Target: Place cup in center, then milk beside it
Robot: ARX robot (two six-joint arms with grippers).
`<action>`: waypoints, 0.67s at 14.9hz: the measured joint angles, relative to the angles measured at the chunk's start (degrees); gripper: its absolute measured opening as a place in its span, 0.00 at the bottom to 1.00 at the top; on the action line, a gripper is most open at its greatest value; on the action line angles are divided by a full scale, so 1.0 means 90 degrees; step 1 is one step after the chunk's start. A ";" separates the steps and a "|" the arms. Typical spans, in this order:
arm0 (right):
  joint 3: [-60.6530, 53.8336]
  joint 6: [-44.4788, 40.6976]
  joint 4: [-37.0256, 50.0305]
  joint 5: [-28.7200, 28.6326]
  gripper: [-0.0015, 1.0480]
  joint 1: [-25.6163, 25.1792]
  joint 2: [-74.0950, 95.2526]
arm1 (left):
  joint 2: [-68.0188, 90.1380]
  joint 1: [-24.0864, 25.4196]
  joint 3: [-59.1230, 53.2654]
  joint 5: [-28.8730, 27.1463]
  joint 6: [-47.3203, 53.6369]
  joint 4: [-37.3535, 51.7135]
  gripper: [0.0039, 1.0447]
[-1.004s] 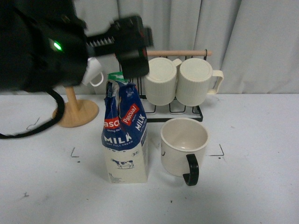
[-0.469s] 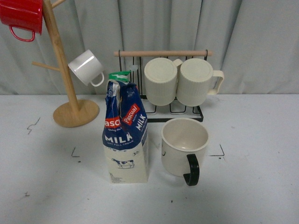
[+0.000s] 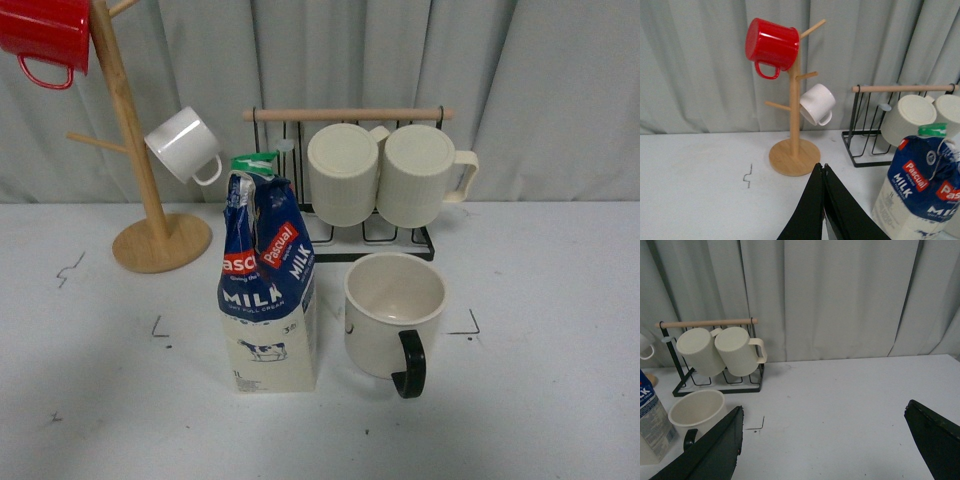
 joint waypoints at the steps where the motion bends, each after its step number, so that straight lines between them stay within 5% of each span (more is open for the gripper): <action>1: 0.0000 0.0000 0.0000 0.0002 0.94 0.0000 0.0000 | -0.0231 0.0333 -0.0129 0.0180 0.0002 -0.0092 0.01; 10: -0.0002 0.0000 0.0000 0.0002 0.94 0.0000 0.0000 | -0.1870 0.0333 -0.0780 0.0226 0.0002 -0.1030 0.01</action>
